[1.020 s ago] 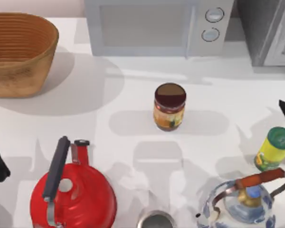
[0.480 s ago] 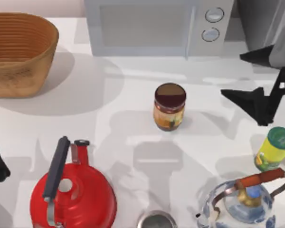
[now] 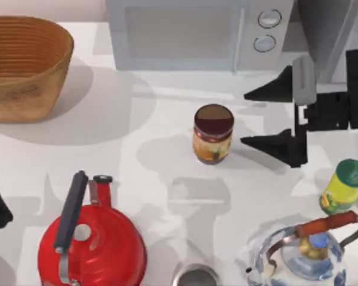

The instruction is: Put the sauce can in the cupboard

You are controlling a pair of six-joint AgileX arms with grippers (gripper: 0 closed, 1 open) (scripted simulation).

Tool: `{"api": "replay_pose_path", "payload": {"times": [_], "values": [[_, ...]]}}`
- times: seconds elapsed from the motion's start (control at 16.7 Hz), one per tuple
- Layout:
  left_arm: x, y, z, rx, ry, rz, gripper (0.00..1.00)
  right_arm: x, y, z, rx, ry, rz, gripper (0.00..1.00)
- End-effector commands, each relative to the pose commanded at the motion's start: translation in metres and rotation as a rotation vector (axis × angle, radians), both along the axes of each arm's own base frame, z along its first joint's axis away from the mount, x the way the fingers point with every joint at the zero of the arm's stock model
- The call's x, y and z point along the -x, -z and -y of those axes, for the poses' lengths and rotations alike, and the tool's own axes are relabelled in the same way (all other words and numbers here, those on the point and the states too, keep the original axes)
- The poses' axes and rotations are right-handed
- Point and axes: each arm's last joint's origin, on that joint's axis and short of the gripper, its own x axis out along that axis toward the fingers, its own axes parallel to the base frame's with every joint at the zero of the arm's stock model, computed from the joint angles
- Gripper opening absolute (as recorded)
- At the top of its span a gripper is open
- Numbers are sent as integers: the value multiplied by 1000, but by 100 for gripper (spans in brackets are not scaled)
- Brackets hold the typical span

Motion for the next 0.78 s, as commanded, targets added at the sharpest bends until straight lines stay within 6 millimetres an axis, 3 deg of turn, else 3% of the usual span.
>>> {"api": "replay_pose_path", "payload": {"times": [0.36, 0.78], "values": [[0, 0, 0, 0, 0, 0, 100, -17, 48, -13, -66, -129, 11, 100], [0, 0, 0, 0, 0, 0, 100, -18, 51, -11, -69, -130, 11, 100]]}}
